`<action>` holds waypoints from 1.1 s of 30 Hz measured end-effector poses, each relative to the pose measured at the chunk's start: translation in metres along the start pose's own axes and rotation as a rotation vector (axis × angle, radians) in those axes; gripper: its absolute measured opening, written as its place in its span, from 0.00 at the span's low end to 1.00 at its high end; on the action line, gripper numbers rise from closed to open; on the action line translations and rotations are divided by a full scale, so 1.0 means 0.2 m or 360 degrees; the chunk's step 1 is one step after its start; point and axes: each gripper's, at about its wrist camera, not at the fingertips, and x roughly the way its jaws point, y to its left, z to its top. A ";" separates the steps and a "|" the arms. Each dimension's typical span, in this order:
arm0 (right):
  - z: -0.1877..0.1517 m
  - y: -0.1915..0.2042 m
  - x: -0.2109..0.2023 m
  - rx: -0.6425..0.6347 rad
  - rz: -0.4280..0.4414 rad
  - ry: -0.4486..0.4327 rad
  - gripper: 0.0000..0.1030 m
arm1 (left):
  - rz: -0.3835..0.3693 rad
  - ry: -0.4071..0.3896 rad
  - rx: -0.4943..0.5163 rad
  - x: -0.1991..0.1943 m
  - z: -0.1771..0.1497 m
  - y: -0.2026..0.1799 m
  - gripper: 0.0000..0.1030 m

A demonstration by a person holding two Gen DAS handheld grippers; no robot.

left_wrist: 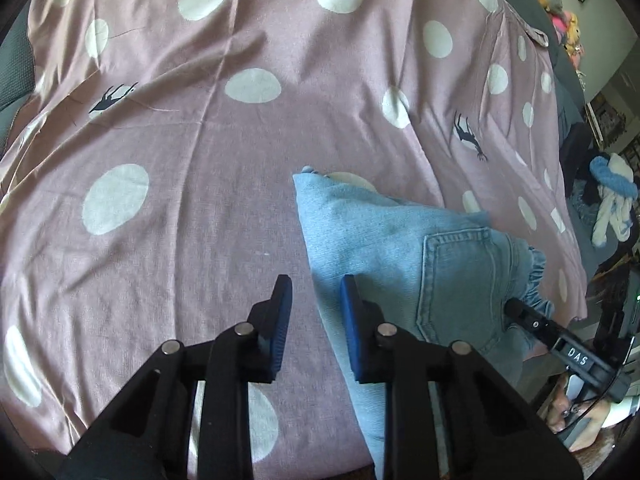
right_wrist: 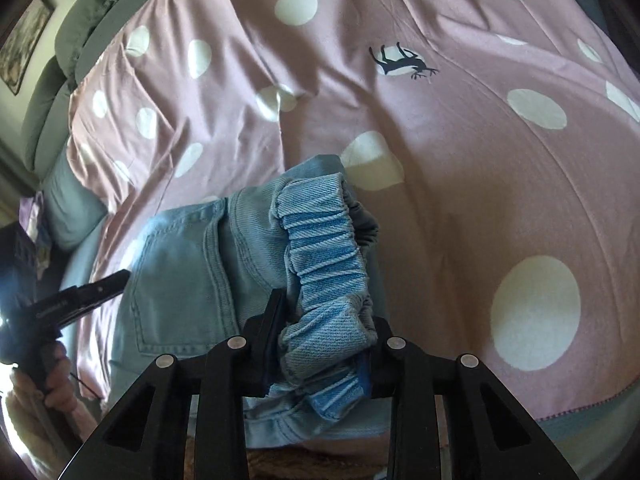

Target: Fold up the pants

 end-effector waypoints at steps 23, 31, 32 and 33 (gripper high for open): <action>-0.08 0.01 -0.02 -0.0025 -0.0205 -0.0003 0.58 | 0.0040 0.0221 0.0118 -0.05 -0.43 0.01 0.24; -0.09 -0.02 -0.20 -0.0038 -0.0213 -0.0071 0.85 | -0.0020 0.0145 -0.0076 -0.20 -0.35 0.06 0.76; -0.08 -0.03 -0.22 -0.0030 -0.0195 -0.0081 0.87 | -0.0064 0.0088 -0.0088 -0.22 -0.34 0.07 0.84; -0.08 -0.05 -0.23 -0.0013 -0.0156 -0.0086 0.91 | -0.0107 0.0063 -0.0106 -0.23 -0.32 0.07 0.88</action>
